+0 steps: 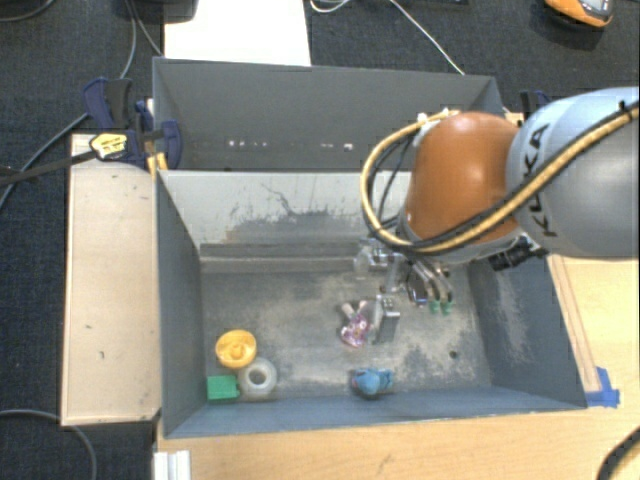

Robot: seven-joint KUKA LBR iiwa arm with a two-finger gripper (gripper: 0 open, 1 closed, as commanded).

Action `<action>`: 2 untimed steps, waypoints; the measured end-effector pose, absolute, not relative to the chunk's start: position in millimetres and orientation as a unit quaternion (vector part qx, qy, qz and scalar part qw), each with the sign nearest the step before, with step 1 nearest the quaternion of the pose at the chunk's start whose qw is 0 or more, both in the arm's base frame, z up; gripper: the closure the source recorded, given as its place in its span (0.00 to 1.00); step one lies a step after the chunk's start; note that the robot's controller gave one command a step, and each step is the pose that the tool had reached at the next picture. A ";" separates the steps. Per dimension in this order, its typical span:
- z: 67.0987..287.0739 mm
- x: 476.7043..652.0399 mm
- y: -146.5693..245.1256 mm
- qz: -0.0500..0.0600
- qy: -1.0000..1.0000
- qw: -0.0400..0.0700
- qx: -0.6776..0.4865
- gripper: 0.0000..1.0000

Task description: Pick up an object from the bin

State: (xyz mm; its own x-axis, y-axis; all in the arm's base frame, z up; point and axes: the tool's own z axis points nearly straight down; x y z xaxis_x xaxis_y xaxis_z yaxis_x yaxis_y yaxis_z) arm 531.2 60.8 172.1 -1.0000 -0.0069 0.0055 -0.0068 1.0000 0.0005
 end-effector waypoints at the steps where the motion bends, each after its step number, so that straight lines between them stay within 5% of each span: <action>1: 176.8 532.8 60.4 0.000 -1.000 -0.001 0.002 0.00; 2: 74.3 535.0 51.0 -0.001 -0.972 0.002 0.234 0.00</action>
Offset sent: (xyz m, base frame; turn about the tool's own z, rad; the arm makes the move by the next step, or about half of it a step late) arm 0.0035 -0.0102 -0.1021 -0.4881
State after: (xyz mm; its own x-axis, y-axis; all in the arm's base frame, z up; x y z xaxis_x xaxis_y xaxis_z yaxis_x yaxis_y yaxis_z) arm 535.0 51.0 74.3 -0.8902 -0.4555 0.0035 -0.4555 0.8902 0.0029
